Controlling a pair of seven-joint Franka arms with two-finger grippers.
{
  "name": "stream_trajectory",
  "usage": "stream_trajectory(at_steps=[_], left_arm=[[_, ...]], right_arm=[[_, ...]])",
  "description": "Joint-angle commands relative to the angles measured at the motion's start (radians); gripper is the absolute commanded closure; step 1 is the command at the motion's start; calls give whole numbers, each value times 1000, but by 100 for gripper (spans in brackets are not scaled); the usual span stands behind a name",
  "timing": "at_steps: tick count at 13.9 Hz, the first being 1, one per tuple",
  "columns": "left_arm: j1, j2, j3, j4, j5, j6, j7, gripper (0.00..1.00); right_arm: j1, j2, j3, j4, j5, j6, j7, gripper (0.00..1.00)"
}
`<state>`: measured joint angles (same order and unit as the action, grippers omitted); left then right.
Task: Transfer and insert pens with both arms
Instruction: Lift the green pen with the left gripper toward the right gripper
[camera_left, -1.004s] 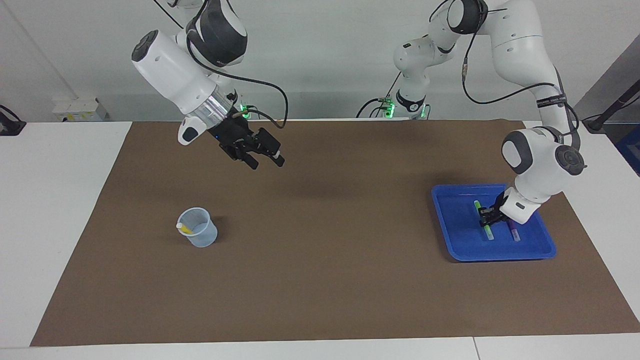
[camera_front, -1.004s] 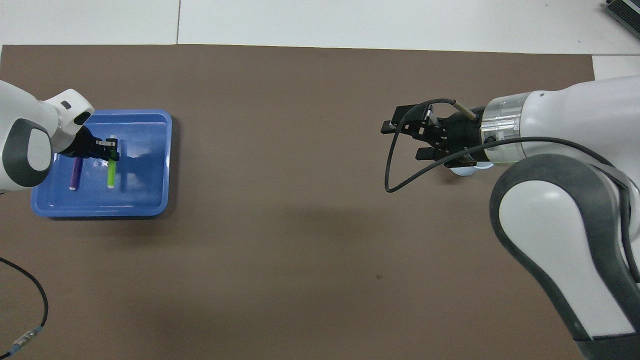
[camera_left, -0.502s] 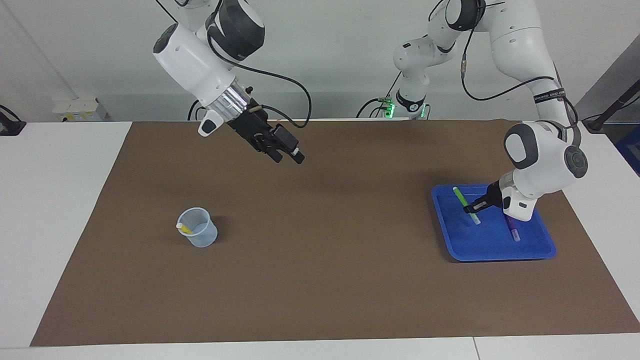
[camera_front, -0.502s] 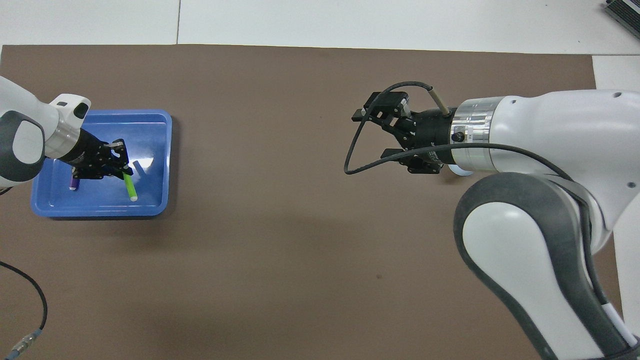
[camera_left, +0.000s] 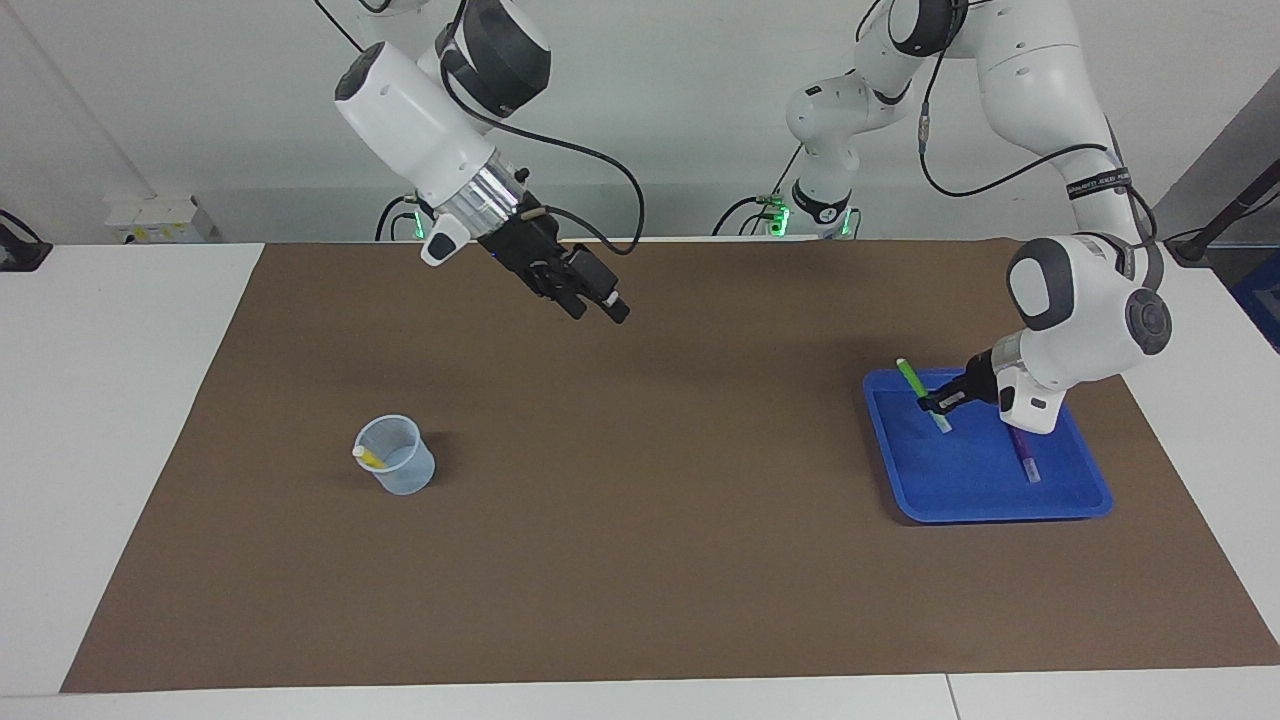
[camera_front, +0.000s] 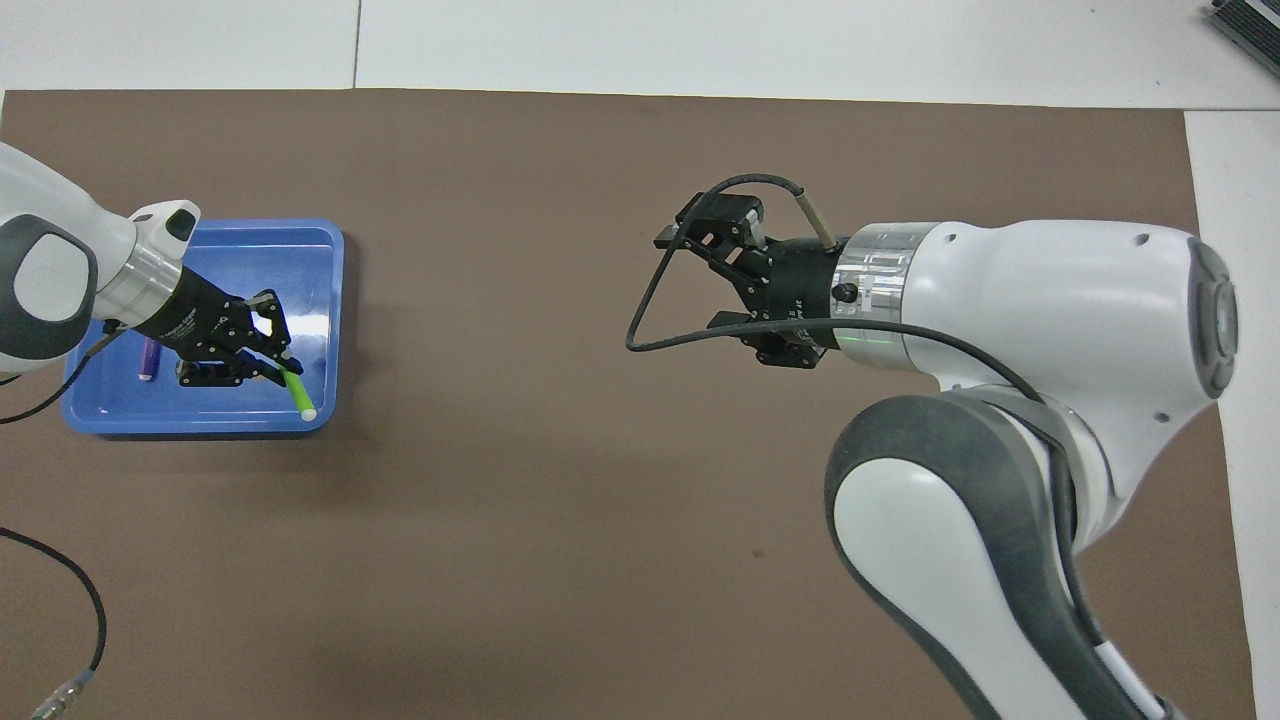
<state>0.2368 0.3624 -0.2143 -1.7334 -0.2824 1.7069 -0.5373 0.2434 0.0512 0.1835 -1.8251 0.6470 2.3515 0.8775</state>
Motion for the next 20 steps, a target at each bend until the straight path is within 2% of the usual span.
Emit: stream_trajectory(at_steps=[1,4,7,11,14,16,20], left_arm=[[-28,-36,12,-18,-117,-55,-132,100],[-83,-63,10,-23,-216,-73,-309,100],[-157,-89,10,-23,-270,-63,-467,100],[-209,-106,10,-23,-401,-55,-595,100],[-231,-112,10,-23,-466,-40,-628,100],[-254,-112,10,-23,-532,-7,-676,100],[-332,-114,-2,-21,-557,103,-812,100]], right_arm=[[42,-4,2,-37,22,93,83,0],[95,-2,2,-63,22,104,95,0],[105,1,4,-77,22,106,106,0],[178,56,2,-79,22,242,147,0],[192,68,4,-77,22,253,149,0],[206,79,4,-77,22,287,149,0],[237,91,2,-71,23,341,202,0]])
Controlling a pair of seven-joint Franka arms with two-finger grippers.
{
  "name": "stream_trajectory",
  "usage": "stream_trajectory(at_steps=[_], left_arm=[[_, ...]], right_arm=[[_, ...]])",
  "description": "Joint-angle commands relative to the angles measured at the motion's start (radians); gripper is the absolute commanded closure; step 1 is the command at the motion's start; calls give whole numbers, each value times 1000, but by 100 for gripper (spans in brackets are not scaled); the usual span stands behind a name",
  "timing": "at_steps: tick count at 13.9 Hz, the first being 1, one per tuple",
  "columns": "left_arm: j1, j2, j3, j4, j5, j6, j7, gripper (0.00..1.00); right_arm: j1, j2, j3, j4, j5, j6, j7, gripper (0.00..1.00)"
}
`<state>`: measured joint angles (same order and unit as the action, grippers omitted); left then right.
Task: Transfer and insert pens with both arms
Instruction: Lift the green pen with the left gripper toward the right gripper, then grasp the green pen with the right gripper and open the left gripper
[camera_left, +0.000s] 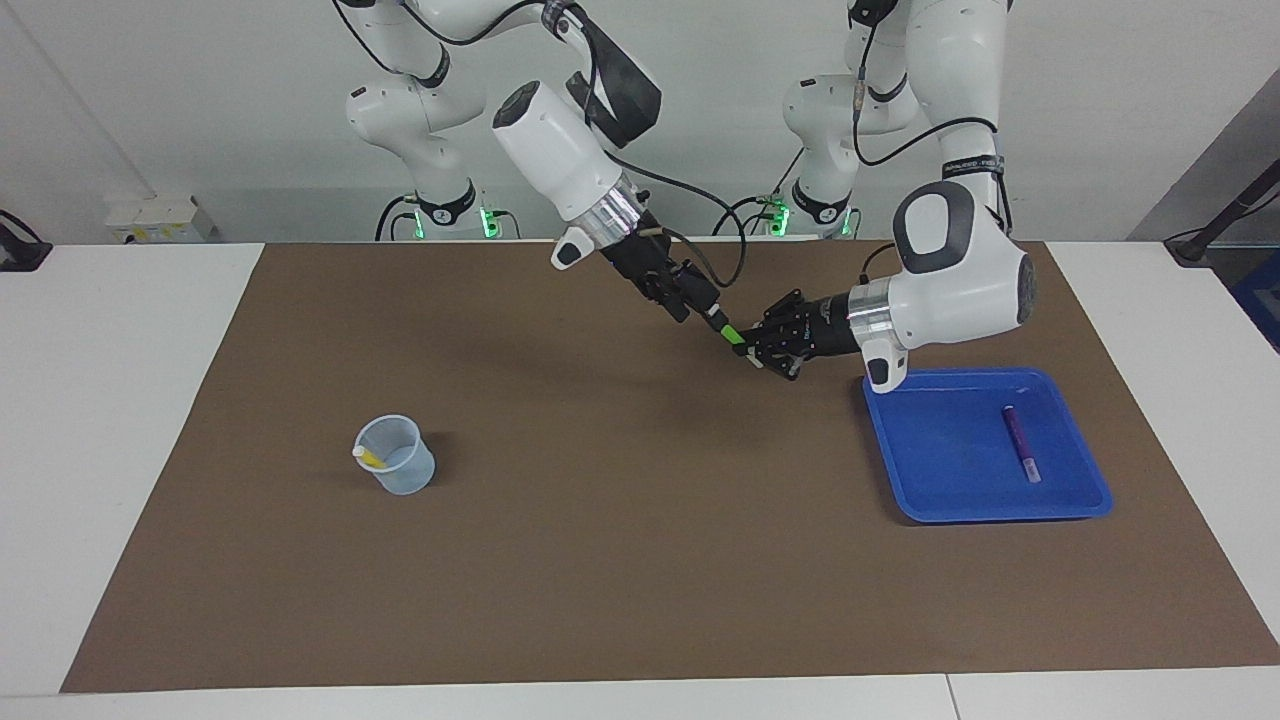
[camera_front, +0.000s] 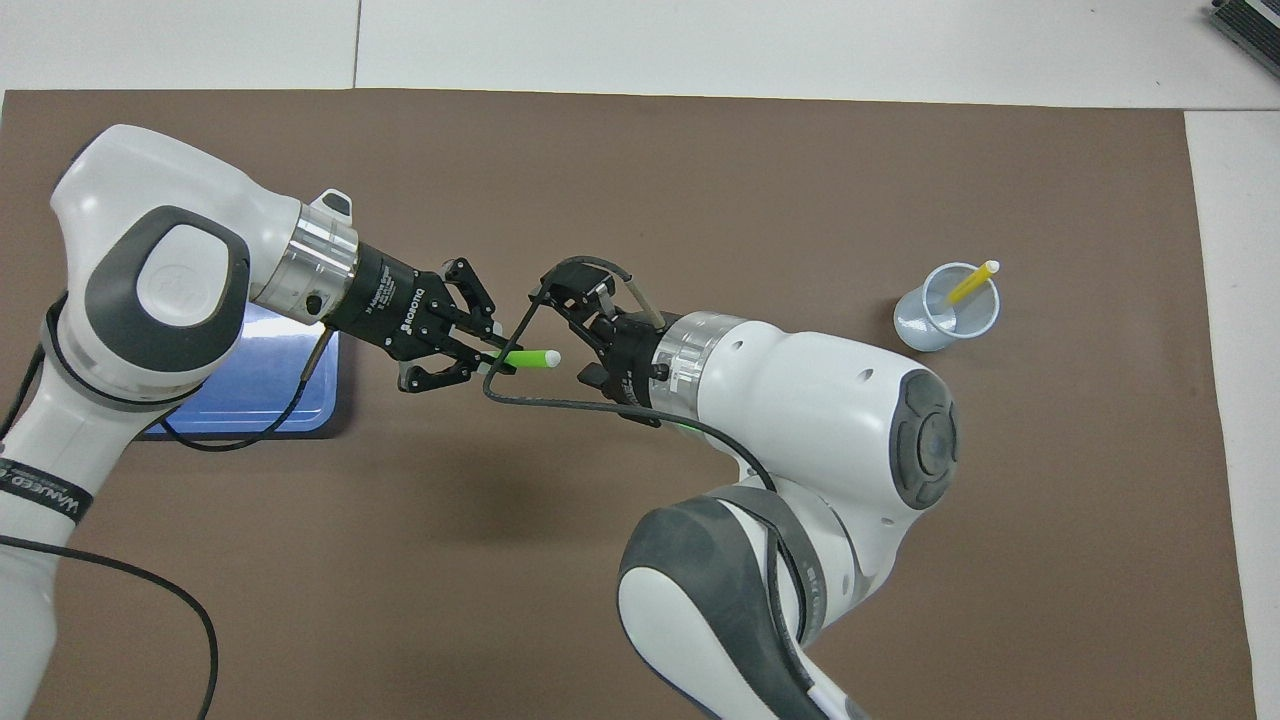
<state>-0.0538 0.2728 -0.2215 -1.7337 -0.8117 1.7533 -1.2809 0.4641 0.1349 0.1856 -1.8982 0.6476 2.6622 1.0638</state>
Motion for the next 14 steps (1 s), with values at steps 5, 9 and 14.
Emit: stream_trajectory(at_steps=[5,9,14], left_arm=[[-28,-33,-21,-20,-46,60,-92,100],[5,-43,-18,-18,-40,-3,-38,100],[0,-43,-16,-20,-40,-2,-35,100]], right_arm=[[10,6,0,-4,23,24,-16,3],[-4,2,0,-18,23,8,-79,3],[-4,2,0,-19,23,11,-71,14]])
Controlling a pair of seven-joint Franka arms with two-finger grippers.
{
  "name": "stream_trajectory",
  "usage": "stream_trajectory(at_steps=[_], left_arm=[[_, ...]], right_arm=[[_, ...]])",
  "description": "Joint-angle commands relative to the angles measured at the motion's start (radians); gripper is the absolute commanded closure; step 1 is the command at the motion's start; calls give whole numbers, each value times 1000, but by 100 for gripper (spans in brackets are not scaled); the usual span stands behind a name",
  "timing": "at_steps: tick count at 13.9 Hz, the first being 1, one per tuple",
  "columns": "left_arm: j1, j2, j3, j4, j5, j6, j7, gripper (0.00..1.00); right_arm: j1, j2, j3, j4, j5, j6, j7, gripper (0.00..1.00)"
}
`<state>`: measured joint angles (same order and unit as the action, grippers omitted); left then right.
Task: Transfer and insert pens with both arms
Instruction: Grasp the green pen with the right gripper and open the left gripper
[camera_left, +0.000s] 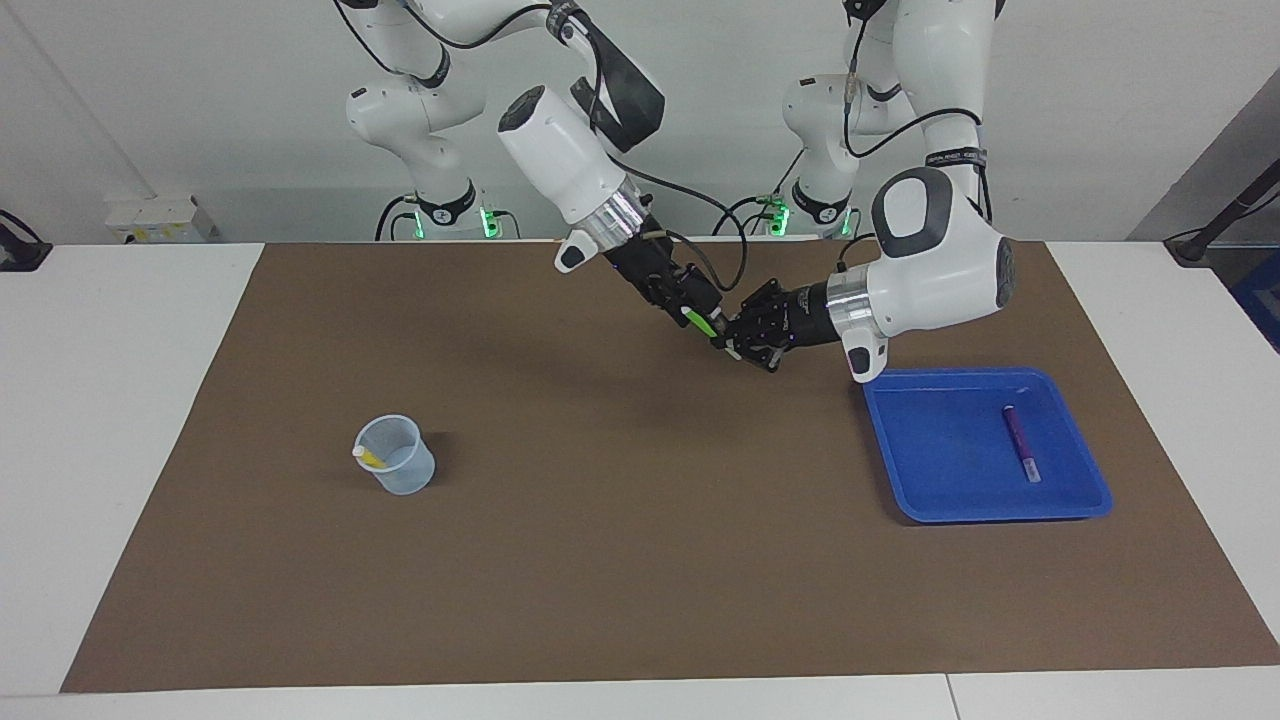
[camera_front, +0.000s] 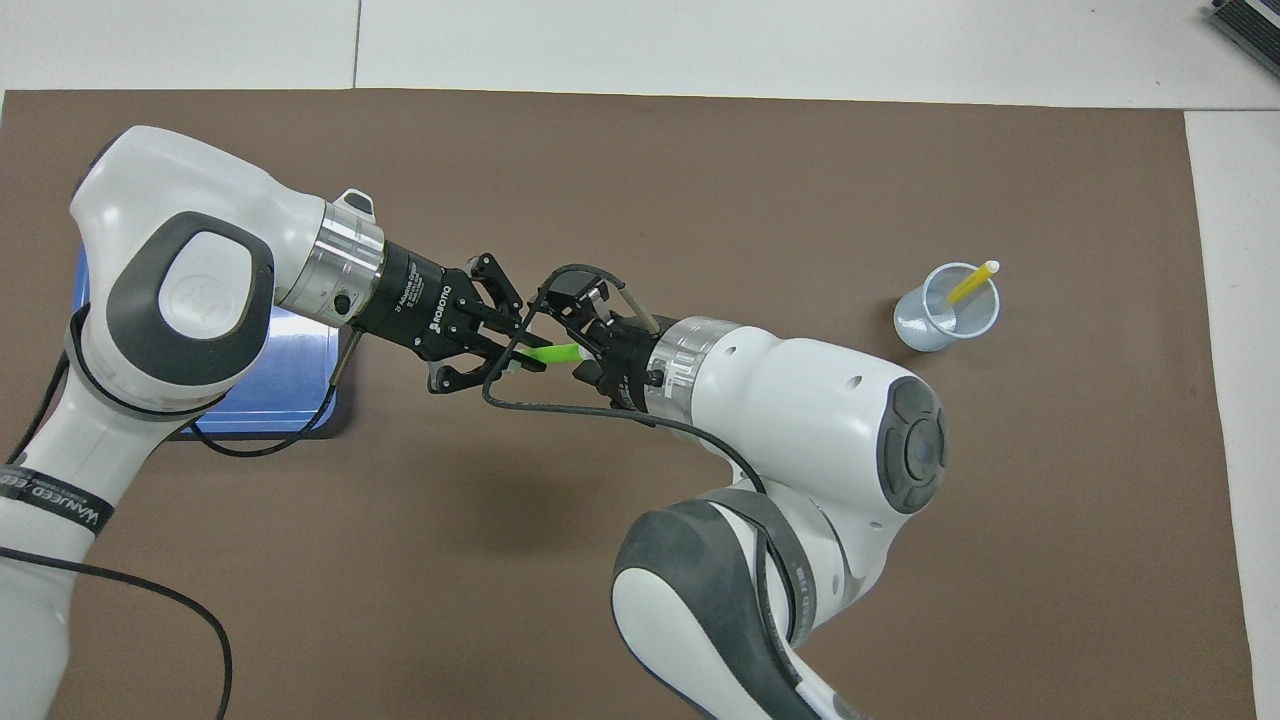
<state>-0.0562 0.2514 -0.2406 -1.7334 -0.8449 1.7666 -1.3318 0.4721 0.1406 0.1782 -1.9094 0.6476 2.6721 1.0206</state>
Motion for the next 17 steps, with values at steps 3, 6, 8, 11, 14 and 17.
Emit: stream_trajectory(at_steps=[3,6,8,11,14,17], left_arm=[[-1,-21,3,-20,-6,-13,16,100],[-1,-23,4,-22,-5,-13,16,100],[-1,-23,4,-22,-5,-13,16,100],[1,-23,4,-22,-5,-15,16,100],[-1,-23,4,-22,-3,-9,13,100],[1,-23,6,-23,-3,-6,5,100]], right_arm=[[-12,-4,7,-7,23,0,-25,17],[-12,-4,7,-7,23,2,-25,58],[-12,-4,7,-7,23,2,-25,82],[-12,-4,7,-7,23,2,-25,100],[-12,-4,7,-7,23,2,-25,100],[-12,-4,7,-7,23,2,-24,100]])
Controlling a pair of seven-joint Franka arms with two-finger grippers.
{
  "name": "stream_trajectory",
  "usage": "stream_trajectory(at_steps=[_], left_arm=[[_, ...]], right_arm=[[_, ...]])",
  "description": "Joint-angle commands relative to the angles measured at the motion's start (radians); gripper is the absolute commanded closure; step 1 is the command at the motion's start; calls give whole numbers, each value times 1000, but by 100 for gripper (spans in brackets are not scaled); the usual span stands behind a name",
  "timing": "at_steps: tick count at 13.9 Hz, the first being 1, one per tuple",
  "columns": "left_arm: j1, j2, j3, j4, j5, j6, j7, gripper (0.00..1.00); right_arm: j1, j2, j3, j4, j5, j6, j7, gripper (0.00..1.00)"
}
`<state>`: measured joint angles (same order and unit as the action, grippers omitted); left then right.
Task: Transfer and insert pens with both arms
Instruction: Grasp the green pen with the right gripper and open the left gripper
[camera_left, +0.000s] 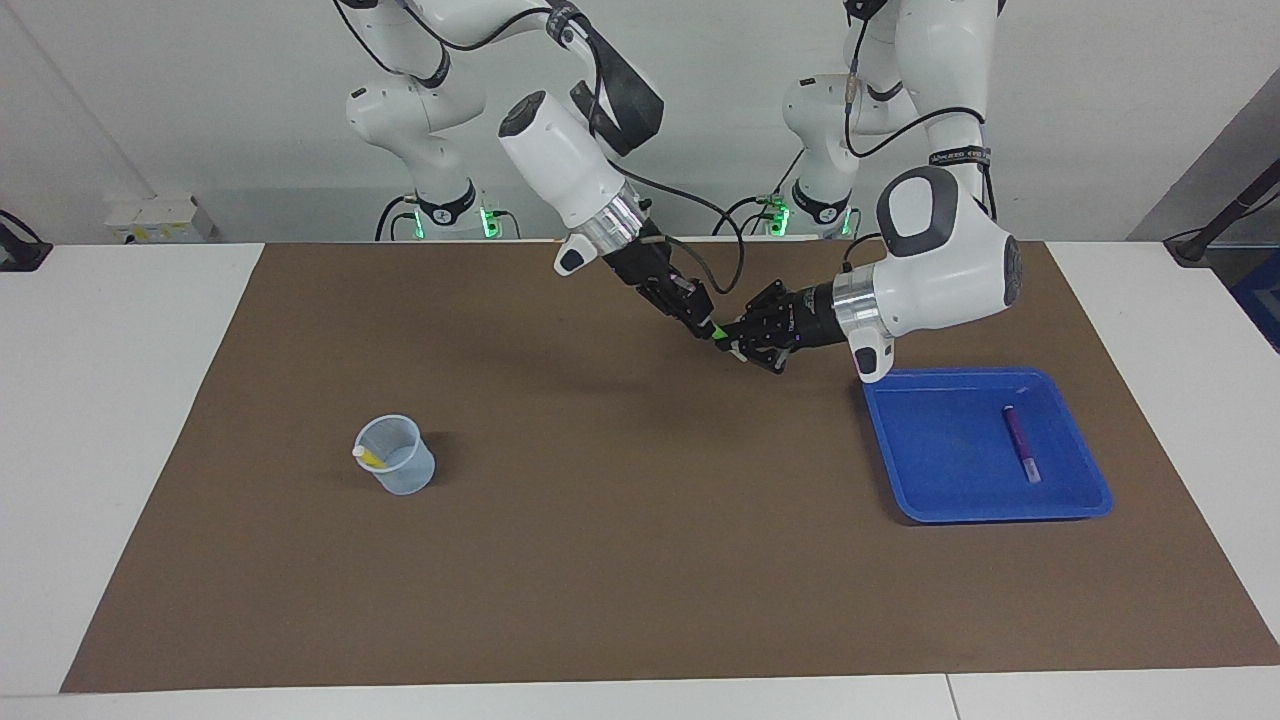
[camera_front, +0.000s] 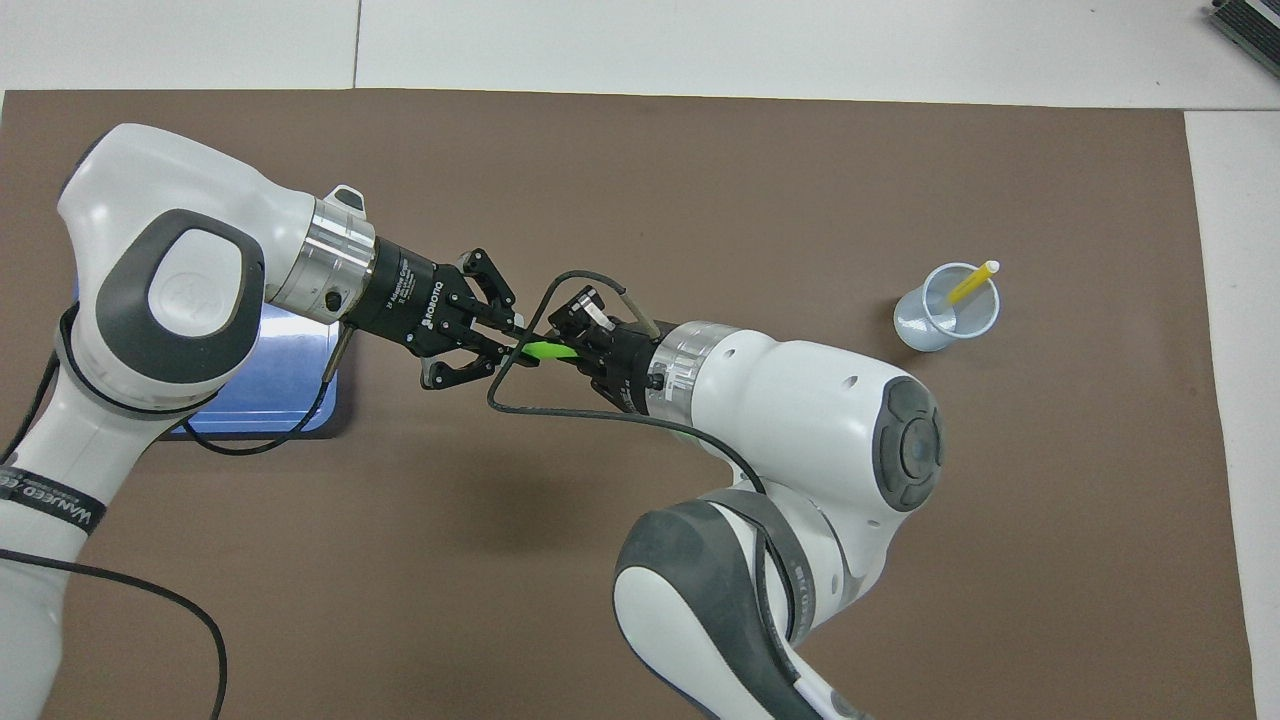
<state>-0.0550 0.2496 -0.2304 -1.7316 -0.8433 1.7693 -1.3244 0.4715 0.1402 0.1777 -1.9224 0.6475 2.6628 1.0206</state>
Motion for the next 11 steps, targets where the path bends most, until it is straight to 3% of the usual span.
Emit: stream_trajectory(at_steps=[1,2,3,4,5,6,9,11], left_arm=[[0,-21,-4,-25,-5,-4,-9,100],[1,-23,-3,-28,-3,-4,-10,77],[1,-24,-4,-32,-5,-2,-12,64],[3,-27,-4,-34,-5,-2,-12,62],[4,-27,-4,-37,-5,-5,-9,52],[4,-27,-4,-37,-3,-4,-7,1],[-5,-29,-3,-31,31,-4,-4,0],[-9,-44,-4,-29,149,-11,-2,0]], right_arm=[[-10,-4,8,8,23,11,-24,100],[-11,-4,8,8,23,11,-24,100],[-10,-4,8,8,23,11,-24,100],[-11,-4,8,8,23,9,-27,100],[-11,-4,8,8,21,5,-37,100],[-11,-5,8,10,20,-1,-60,100],[-53,-21,3,16,9,-84,-144,100],[-86,-33,3,16,7,-136,-213,100]])
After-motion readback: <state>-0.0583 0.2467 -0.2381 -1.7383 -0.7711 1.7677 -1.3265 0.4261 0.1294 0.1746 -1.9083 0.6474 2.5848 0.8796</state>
